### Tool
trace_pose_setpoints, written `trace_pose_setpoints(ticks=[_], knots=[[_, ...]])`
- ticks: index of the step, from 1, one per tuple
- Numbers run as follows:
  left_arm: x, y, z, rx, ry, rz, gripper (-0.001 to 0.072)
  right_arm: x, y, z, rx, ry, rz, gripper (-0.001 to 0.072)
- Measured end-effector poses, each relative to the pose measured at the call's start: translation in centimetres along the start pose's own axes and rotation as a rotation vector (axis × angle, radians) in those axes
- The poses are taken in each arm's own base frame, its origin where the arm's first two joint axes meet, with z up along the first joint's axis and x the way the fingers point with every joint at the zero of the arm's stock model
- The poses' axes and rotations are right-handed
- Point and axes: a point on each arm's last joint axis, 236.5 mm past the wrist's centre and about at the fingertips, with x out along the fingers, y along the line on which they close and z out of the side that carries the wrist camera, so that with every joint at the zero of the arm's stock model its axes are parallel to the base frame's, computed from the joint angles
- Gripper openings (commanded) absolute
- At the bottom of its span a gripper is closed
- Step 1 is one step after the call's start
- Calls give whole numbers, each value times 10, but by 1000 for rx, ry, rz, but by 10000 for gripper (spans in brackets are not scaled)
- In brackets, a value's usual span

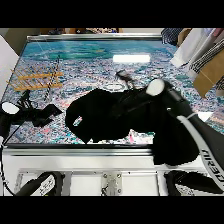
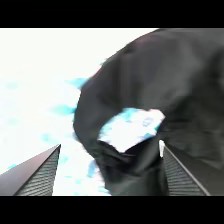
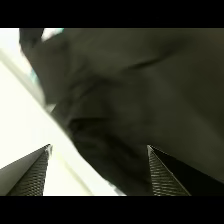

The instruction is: Fold the clothes and pants, and hang the long-sleeved shirts on hangers.

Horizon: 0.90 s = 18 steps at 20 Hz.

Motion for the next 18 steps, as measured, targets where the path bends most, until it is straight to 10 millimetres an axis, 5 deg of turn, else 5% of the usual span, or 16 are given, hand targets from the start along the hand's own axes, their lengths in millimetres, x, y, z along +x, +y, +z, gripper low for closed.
trace_pose_setpoints(ticks=[5, 10, 11, 13, 14, 18], knots=[[13, 21, -1, -47, -31, 22, 677, 92, 22, -39, -37, 158, 27, 660], [15, 26, 11, -52, -87, 29, 677, 133, 40, -61, 18, 222, 88, 657], [17, 27, 12, -55, -89, 31, 677, 136, 43, -62, 24, 224, 96, 593], [25, 31, 10, -63, -68, 38, 676, 140, 46, -65, 32, 231, 107, 133], [31, 33, 8, -63, -51, 41, 677, 141, 47, -65, 34, 230, 107, 12], [63, 26, -7, -28, 42, 13, 677, 141, 48, -63, 50, 224, 114, 14]])
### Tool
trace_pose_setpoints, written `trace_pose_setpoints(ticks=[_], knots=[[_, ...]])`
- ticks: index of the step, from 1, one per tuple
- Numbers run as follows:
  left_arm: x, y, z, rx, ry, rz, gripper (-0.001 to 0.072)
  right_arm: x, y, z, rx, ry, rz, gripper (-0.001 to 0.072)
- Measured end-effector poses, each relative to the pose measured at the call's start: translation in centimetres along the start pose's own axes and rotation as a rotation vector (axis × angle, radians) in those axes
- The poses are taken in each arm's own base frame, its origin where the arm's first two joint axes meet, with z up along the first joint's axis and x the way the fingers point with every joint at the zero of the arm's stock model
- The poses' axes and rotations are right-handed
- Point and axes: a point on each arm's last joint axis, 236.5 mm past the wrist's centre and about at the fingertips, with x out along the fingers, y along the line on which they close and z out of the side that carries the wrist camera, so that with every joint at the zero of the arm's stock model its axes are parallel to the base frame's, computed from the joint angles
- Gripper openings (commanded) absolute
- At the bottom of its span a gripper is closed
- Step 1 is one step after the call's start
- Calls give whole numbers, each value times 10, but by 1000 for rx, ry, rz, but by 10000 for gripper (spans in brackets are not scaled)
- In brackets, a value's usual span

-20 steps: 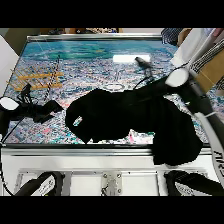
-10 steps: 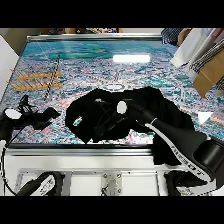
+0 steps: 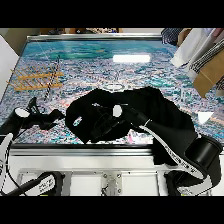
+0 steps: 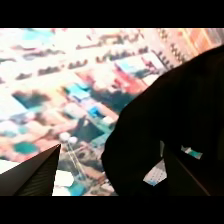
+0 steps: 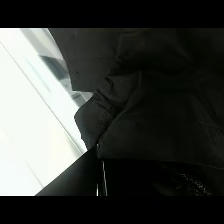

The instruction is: Fold the clothes and pants, and hang the long-sleeved shirts on hangers.

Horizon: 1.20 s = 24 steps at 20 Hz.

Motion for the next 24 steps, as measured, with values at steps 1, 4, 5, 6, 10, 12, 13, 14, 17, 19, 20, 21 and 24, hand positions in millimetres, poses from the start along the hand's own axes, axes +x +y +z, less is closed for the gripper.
trace_pose_setpoints(ticks=[1, 4, 5, 6, 10, 12, 13, 14, 17, 19, 20, 21, 24], knots=[[9, -4, -5, 12, 24, -10, 677, -3, 0, 2, -2, -6, 1, 14], [27, -18, -16, 39, 73, -37, 676, -16, 0, 8, -2, -35, 2, 14], [33, -23, -22, 54, 91, -42, 633, -23, 1, 11, 0, -50, 6, 14], [37, -27, -25, 62, 99, -46, 364, -30, 0, 15, 1, -67, 5, 14], [32, -39, -23, 108, 71, -54, 13, -78, -2, 35, 2, -173, -1, 13], [4, -61, -2, 141, -11, -94, 13, -124, -3, 51, -18, -259, -18, 12], [-24, -83, 16, 168, -83, -138, 13, -156, -1, 61, -42, -314, -37, 12], [-57, -108, 33, 202, -161, -188, 13, -191, 3, 69, -68, -373, -58, 12], [-214, -215, 57, 386, -479, -404, 13, -321, 31, 90, -155, -614, -166, 12], [-333, -279, 32, 541, -697, -554, 13, -410, 67, 91, -233, -809, -238, 12], [-394, -305, 9, 616, -805, -635, 13, -449, 88, 86, -272, -906, -269, 12], [-446, -323, -17, 676, -899, -710, 13, -491, 112, 80, -308, -1021, -297, 12], [-564, -343, -85, 809, -1130, -869, 13, -582, 170, 48, -379, -1313, -344, 12]])
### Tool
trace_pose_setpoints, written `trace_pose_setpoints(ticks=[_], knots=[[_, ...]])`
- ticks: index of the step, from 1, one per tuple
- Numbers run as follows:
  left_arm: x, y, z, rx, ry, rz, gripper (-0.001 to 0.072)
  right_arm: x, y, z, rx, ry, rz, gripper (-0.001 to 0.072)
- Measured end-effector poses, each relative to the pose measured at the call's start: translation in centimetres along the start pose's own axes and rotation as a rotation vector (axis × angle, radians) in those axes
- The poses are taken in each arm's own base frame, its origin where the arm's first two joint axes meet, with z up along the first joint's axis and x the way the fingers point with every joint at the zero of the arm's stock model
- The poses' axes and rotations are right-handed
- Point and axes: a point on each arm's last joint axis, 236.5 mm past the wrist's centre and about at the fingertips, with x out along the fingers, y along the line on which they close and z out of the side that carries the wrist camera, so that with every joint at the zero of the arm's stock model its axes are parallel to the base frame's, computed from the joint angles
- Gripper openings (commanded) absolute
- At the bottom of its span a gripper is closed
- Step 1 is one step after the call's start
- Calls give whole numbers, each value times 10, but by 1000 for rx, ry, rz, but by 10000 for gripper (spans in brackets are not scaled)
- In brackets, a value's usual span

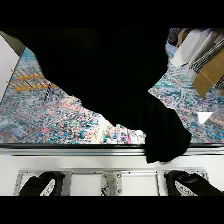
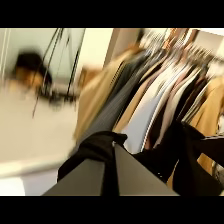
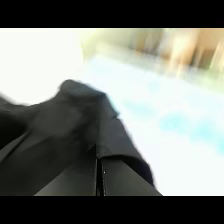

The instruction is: Fold the clothes and pants, and hang the long-sleeved shirts on hangers.

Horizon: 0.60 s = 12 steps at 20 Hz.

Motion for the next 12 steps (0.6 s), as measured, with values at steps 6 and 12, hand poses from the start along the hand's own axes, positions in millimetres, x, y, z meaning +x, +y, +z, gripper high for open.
trace_pose_setpoints(ticks=[6, 12], knots=[[10, -1, 35, 35, -44, 33, 13, -45, -19, 56, 3, -207, -157, 12], [97, 109, -134, -192, 410, 194, 13, 20, -108, -53, 31, 130, -350, 12]])
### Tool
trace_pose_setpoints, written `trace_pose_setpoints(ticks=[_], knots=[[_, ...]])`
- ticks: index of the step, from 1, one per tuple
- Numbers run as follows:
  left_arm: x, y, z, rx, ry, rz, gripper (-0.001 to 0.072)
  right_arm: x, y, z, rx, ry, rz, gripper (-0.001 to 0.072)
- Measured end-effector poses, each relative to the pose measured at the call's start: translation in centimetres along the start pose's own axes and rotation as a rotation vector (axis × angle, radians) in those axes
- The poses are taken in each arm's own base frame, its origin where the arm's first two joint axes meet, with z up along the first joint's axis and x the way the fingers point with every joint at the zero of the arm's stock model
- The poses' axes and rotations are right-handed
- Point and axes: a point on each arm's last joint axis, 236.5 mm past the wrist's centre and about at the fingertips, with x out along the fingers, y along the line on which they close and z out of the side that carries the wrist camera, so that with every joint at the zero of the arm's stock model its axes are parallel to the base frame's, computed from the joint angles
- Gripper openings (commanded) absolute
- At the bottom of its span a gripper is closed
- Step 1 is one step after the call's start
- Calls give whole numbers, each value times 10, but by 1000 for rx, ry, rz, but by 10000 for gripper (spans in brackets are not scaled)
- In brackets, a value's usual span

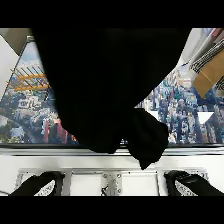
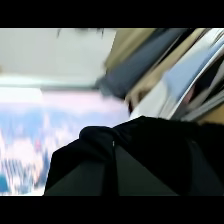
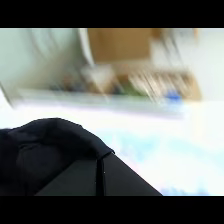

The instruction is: Fold the clothes and pants, and hang the long-sleeved shirts on hangers.

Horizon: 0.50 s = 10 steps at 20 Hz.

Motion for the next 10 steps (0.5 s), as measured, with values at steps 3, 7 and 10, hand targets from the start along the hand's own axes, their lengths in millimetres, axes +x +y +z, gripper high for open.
trace_pose_setpoints(ticks=[3, 7, 10], knots=[[45, 43, -90, -82, 277, 70, 13, 36, -28, -95, -66, 292, -60, 12], [47, 59, -223, -123, 580, 113, 13, 35, -56, -247, -82, 673, -95, 13], [32, 60, -308, -128, 727, 118, 13, 14, -70, -341, -60, 889, -112, 19]])
